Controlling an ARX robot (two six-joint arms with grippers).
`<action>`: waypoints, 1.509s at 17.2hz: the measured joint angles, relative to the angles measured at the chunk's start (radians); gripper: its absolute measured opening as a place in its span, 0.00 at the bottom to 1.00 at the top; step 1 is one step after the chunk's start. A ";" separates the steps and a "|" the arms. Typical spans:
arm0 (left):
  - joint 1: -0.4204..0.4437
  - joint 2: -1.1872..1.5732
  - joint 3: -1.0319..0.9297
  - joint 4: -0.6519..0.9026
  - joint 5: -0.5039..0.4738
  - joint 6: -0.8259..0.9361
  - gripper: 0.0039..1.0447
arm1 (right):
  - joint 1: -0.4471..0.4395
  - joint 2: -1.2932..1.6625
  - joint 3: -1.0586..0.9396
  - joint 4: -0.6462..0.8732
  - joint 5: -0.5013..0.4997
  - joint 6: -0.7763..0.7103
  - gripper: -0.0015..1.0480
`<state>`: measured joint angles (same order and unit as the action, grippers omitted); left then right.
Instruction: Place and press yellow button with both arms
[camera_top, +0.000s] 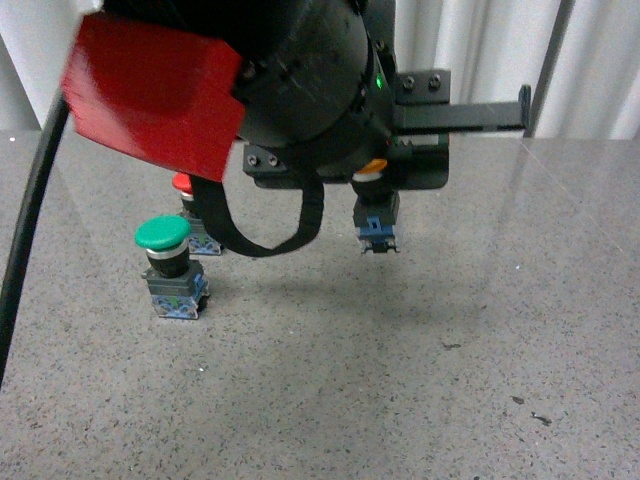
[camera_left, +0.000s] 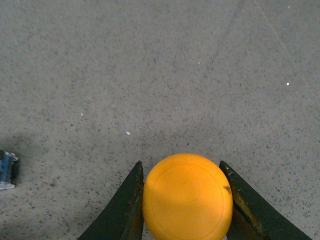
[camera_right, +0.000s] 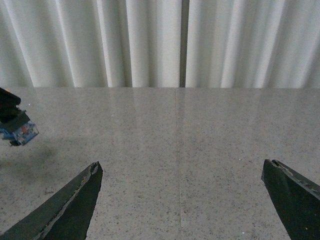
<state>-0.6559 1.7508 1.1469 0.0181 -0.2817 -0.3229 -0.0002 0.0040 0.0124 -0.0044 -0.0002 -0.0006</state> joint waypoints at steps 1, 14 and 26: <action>-0.008 0.034 0.016 -0.009 -0.014 -0.025 0.35 | 0.000 0.000 0.000 0.000 0.000 0.000 0.94; -0.060 0.192 0.138 -0.076 -0.032 -0.175 0.35 | 0.000 0.000 0.000 0.000 0.000 0.000 0.94; -0.002 0.219 0.175 0.005 0.077 -0.130 0.94 | 0.000 0.000 0.000 0.000 0.000 0.000 0.94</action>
<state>-0.6575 1.9701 1.3216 0.0227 -0.2047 -0.4530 -0.0002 0.0040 0.0124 -0.0044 -0.0002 -0.0006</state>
